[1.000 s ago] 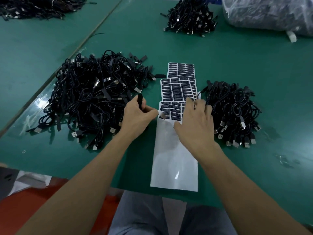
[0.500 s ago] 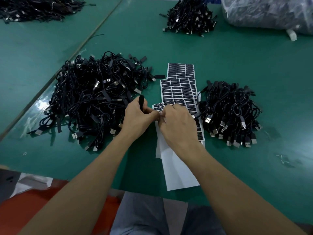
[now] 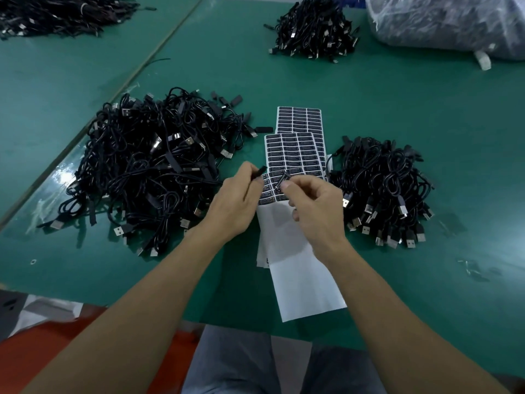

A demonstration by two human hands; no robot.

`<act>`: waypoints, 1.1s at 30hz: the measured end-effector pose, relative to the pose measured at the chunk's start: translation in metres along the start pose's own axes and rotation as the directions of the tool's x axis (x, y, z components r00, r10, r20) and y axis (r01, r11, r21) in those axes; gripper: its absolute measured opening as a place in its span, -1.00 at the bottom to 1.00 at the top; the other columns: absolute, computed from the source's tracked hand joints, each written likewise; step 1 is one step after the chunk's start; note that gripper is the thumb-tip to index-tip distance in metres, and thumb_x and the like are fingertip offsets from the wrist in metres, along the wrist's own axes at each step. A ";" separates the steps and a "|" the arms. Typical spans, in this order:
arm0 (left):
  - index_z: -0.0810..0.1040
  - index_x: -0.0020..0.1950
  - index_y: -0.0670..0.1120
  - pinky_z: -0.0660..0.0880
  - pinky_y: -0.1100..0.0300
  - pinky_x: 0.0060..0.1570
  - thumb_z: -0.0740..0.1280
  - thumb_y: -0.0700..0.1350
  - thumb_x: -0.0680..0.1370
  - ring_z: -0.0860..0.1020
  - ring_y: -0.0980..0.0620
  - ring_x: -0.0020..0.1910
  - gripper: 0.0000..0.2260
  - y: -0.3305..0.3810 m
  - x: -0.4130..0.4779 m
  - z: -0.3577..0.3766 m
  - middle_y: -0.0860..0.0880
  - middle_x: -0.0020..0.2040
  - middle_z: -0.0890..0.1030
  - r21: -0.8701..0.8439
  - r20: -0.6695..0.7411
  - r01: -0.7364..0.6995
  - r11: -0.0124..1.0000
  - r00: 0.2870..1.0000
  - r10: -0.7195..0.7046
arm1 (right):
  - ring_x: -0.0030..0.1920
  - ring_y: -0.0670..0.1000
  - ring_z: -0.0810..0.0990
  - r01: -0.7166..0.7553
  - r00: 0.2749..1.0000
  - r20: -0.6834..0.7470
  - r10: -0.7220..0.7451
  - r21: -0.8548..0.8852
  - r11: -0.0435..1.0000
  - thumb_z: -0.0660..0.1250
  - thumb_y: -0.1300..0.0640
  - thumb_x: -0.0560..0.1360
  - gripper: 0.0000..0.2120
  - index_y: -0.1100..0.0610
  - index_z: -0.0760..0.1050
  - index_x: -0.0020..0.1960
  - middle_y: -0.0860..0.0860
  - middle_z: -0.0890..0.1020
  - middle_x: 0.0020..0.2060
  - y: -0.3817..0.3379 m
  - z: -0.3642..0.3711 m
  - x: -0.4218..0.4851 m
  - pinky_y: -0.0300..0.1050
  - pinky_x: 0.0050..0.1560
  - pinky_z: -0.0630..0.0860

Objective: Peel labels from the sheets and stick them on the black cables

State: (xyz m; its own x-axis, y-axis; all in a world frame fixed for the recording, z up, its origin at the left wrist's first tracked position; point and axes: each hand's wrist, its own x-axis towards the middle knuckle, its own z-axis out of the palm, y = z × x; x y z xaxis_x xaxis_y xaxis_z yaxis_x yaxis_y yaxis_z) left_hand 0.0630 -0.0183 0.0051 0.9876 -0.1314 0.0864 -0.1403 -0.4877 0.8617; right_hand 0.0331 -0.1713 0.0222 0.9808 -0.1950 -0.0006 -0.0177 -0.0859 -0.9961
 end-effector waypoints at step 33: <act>0.66 0.02 -0.04 0.60 0.31 -0.14 0.49 -0.35 0.47 0.70 0.09 -0.22 -0.76 0.003 -0.003 0.012 -0.02 -0.20 0.74 -0.403 0.141 0.153 0.902 0.985 -0.104 | -0.34 -0.17 0.55 -0.090 0.992 0.099 0.075 0.155 0.984 0.35 0.26 0.59 -0.84 0.11 0.61 -0.14 -0.09 0.60 -0.40 0.023 -0.011 0.010 -0.34 -0.25 0.51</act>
State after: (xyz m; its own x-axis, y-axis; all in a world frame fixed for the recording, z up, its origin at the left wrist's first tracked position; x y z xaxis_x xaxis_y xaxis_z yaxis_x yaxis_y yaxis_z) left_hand 0.0584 -0.0294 0.0019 0.9769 -0.1999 -0.0751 0.0532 -0.1125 0.9922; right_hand 0.0399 -0.1861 0.0007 0.9911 -0.1033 -0.0839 -0.0753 0.0844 -0.9936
